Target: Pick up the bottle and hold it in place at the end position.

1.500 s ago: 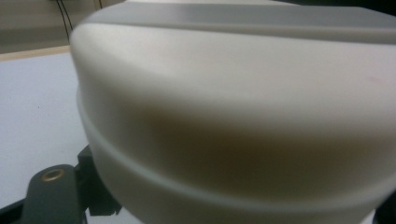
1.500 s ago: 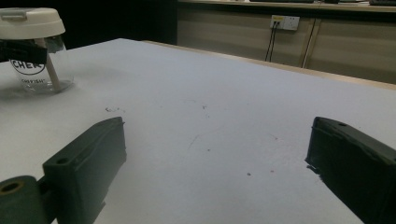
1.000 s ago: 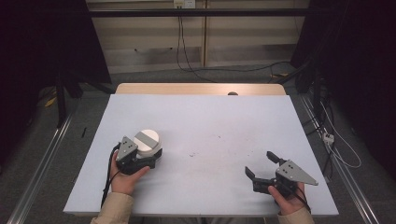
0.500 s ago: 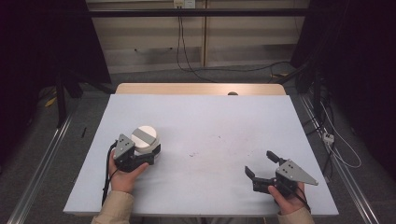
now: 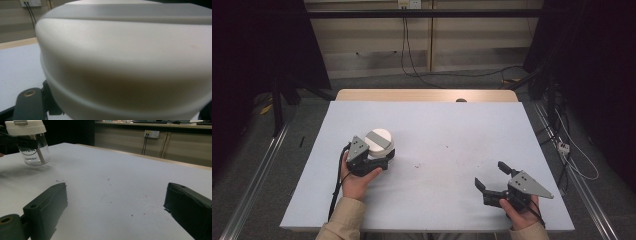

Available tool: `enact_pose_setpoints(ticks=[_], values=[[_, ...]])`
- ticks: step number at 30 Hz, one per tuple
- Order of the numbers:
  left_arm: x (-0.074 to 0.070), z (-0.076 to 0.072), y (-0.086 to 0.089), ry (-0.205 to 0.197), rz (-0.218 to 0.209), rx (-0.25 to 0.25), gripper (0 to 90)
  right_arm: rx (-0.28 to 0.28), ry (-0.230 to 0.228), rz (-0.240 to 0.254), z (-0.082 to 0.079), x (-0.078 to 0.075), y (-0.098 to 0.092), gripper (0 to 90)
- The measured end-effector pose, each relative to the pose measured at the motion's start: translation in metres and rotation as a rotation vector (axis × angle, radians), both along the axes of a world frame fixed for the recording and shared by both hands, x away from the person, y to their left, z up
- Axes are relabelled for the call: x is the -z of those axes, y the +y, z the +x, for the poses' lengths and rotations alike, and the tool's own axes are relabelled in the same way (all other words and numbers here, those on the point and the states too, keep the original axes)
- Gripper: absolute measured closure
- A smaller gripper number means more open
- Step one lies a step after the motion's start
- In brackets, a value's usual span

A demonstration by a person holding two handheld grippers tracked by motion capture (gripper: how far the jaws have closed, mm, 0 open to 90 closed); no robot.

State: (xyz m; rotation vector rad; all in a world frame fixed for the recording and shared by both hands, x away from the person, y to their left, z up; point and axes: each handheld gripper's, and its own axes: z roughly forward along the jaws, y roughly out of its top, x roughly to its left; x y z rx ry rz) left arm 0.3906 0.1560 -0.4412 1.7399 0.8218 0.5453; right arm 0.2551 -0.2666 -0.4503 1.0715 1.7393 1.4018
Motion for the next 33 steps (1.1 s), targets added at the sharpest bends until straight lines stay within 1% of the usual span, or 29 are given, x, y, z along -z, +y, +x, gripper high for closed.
enact_pose_setpoints(ticks=[3,10,15,18,20,21,22,23,26,28,30,31,33], values=[[-0.001,0.003,-0.005,-0.002,0.010,0.009,18.3,-0.001,0.000,0.002,0.000,0.000,0.001,4.3],[0.000,0.010,-0.016,0.004,0.005,0.021,18.3,-0.004,-0.004,-0.003,0.000,-0.001,0.001,4.3],[-0.001,0.014,-0.021,0.008,-0.001,0.027,18.3,-0.001,-0.002,0.000,0.000,-0.001,-0.001,4.1],[-0.001,0.017,-0.024,0.008,0.006,0.030,18.3,0.000,0.000,0.001,0.000,0.000,0.000,4.1],[0.000,0.018,-0.026,0.011,0.002,0.034,18.3,-0.001,-0.001,0.000,0.000,-0.001,0.000,4.1],[-0.001,0.019,-0.027,0.008,0.011,0.036,18.3,-0.001,-0.001,0.000,0.000,-0.001,0.000,4.1],[-0.001,0.020,-0.028,0.007,0.005,0.037,18.3,-0.001,-0.002,-0.001,0.000,-0.001,0.000,4.1],[-0.001,0.020,-0.028,0.008,0.010,0.039,18.4,-0.001,-0.002,-0.001,0.000,-0.001,0.000,4.1],[-0.001,0.023,-0.031,0.009,0.007,0.037,18.3,0.000,-0.001,0.000,0.000,0.000,0.000,4.1],[0.000,0.024,-0.033,0.014,0.006,0.036,18.3,0.001,0.000,0.001,0.000,0.000,0.000,4.1],[0.000,0.026,-0.034,0.018,0.016,0.039,18.4,0.001,-0.001,0.001,0.001,0.000,0.000,4.1],[0.001,0.027,-0.036,0.022,0.009,0.037,18.4,0.002,0.000,0.001,0.001,0.000,0.000,4.1],[0.001,0.029,-0.039,0.019,0.011,0.042,18.4,0.002,-0.001,0.000,0.001,0.000,0.000,4.1]])
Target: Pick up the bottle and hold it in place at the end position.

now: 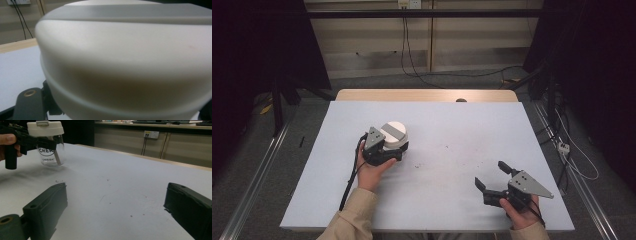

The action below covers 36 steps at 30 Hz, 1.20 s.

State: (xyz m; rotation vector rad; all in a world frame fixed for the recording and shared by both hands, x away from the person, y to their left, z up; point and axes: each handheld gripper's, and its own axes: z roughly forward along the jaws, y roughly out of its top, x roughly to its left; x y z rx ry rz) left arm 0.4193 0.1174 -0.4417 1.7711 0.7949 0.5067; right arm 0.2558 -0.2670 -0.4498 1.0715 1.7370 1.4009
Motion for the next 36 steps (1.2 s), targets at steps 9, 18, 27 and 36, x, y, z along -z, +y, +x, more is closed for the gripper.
enact_pose_setpoints(ticks=[9,18,27,36], values=[[0.000,0.004,-0.010,0.011,0.003,0.017,18.4,0.001,0.001,0.000,0.000,0.000,0.000,4.1],[0.000,0.011,-0.020,0.010,0.011,0.033,18.4,0.000,0.004,-0.005,0.001,0.001,0.000,4.2],[0.000,0.015,-0.029,0.006,0.013,0.047,18.4,-0.002,0.005,-0.005,0.001,0.001,0.000,4.2],[-0.001,0.020,-0.036,0.011,0.022,0.057,18.4,-0.007,0.005,-0.009,0.001,0.001,0.001,4.2]])
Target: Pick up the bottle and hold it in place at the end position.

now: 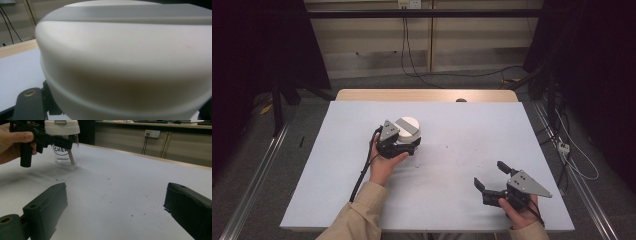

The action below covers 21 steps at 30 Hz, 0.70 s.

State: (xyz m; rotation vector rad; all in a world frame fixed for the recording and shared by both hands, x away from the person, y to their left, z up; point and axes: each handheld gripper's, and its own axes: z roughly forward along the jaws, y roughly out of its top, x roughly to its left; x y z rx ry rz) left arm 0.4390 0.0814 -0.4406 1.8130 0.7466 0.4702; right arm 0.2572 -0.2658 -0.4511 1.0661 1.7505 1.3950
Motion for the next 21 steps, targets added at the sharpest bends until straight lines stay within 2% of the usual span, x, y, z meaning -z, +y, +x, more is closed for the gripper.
enact_pose_setpoints(ticks=[21], values=[[0.004,0.006,-0.012,0.015,-0.003,0.012,18.5,0.001,0.002,0.002,0.001,0.000,0.001,4.2]])
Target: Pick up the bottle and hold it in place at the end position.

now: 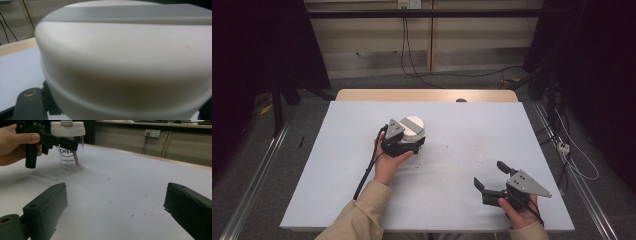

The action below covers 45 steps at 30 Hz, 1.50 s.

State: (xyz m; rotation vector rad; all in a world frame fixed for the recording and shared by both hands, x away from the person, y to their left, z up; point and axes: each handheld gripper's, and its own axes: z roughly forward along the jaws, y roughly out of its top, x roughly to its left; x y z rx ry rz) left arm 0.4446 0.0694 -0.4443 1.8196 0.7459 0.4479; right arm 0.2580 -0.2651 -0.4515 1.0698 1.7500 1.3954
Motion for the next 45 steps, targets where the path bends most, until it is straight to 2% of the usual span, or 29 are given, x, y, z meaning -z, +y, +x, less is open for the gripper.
enact_pose_setpoints(ticks=[20,27,35,38,45], values=[[0.001,0.005,-0.016,-0.014,0.025,0.035,18.5,0.003,0.000,0.001,0.000,0.000,-0.001,4.2],[0.003,0.006,-0.024,-0.014,0.017,0.048,18.5,0.004,0.001,0.002,0.001,0.001,-0.001,4.2],[0.006,0.006,-0.026,-0.001,0.024,0.056,18.5,0.003,0.002,0.002,0.001,0.001,-0.002,4.2],[0.007,0.006,-0.027,-0.007,0.032,0.065,18.5,0.001,0.002,0.002,0.001,0.001,-0.001,4.2],[0.010,0.008,-0.029,-0.007,0.021,0.066,18.5,-0.003,0.005,0.001,0.002,0.001,-0.001,4.2]])
